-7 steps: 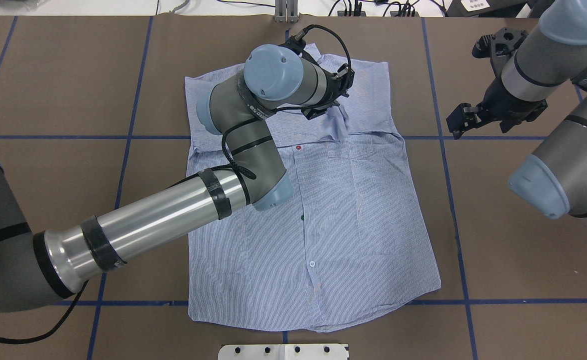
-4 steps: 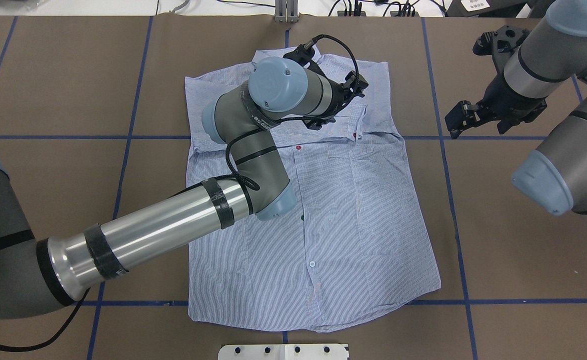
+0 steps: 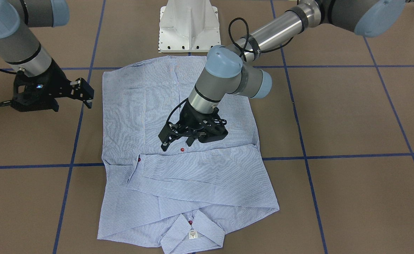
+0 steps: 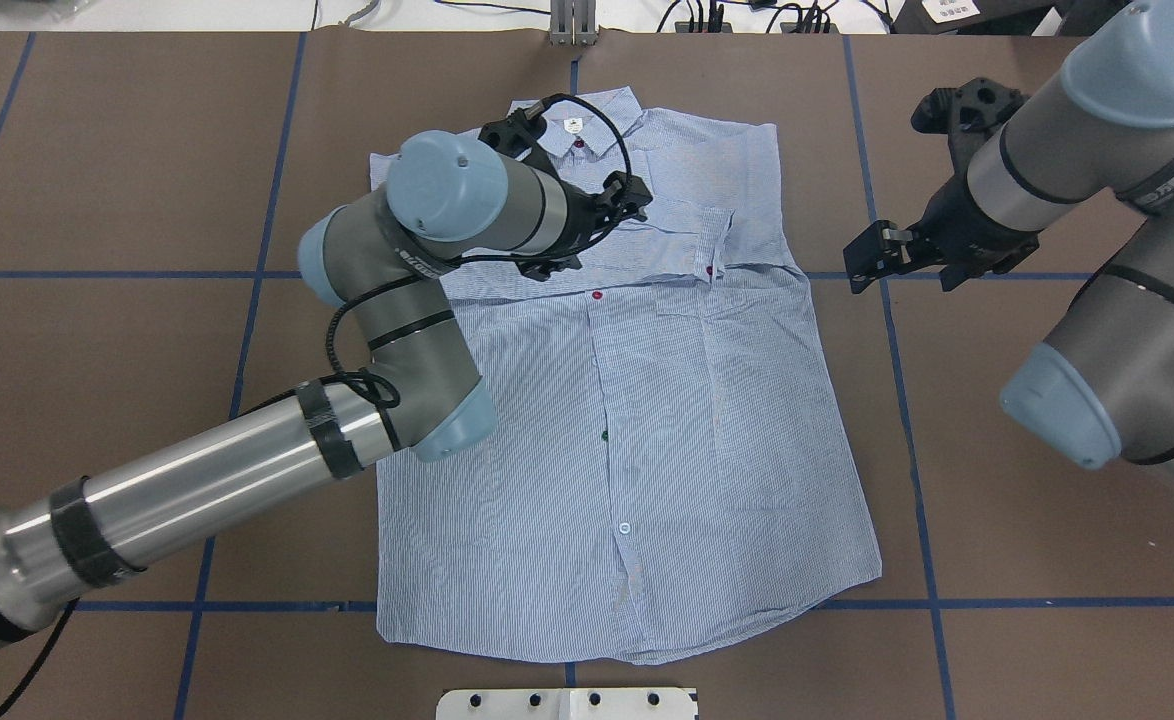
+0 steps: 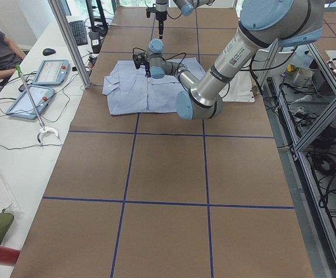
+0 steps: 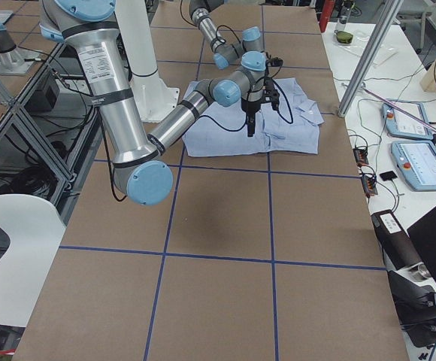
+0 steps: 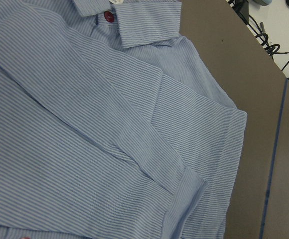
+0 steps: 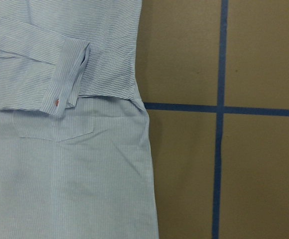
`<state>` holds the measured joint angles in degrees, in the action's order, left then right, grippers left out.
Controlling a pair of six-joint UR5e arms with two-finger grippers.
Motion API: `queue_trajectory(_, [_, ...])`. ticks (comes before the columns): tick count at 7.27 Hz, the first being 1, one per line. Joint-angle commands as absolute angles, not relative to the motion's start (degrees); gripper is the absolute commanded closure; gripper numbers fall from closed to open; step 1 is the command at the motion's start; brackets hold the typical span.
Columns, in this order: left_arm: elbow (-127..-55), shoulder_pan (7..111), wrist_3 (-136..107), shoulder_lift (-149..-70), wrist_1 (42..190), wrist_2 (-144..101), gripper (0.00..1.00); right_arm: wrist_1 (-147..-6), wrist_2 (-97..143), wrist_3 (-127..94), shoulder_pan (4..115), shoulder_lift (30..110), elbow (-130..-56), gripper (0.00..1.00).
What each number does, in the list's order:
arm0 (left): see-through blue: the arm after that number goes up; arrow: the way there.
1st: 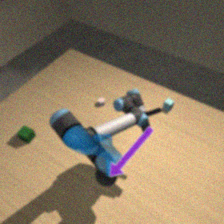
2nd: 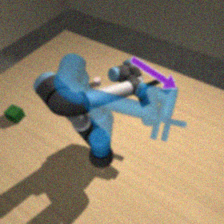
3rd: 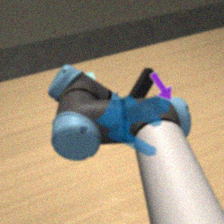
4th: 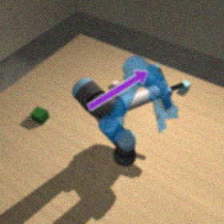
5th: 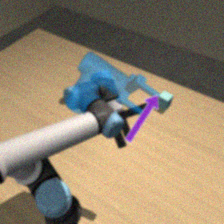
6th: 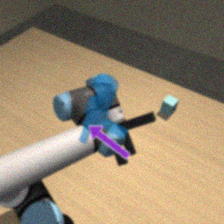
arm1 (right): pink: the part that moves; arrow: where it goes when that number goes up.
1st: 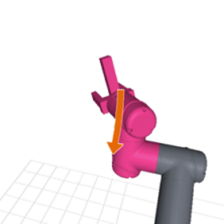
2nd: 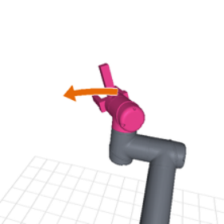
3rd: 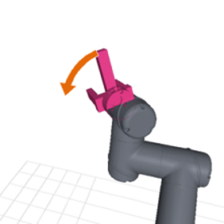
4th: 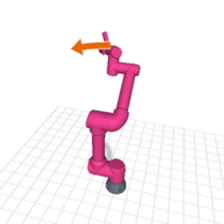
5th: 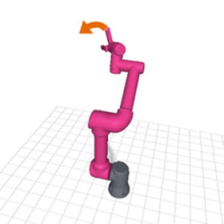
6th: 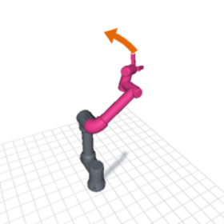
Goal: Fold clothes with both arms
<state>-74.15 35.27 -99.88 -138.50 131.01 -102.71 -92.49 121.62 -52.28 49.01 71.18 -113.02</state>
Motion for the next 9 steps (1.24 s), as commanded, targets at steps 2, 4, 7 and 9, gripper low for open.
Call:
queue_trajectory(2, [-101.2, 36.9, -91.8, -123.9, 112.7, -104.9, 0.00, -87.9, 120.0, -59.4, 41.2, 74.5, -113.6, 0.00])
queue_trajectory(4, [-105.1, 36.8, -91.7, -121.5, 110.7, -104.9, 0.00, -82.3, 118.6, -63.2, 36.5, 79.7, -113.8, 0.00])
queue_trajectory(7, [-105.3, 36.5, -91.8, -121.1, 110.7, -104.5, 0.00, -72.2, 113.2, -71.0, 29.0, 87.8, -115.5, 0.00])
queue_trajectory(9, [-105.3, 36.2, -91.8, -121.2, 110.7, -104.4, 0.00, -72.2, 113.1, -72.8, 27.2, 88.6, -115.5, 0.00])
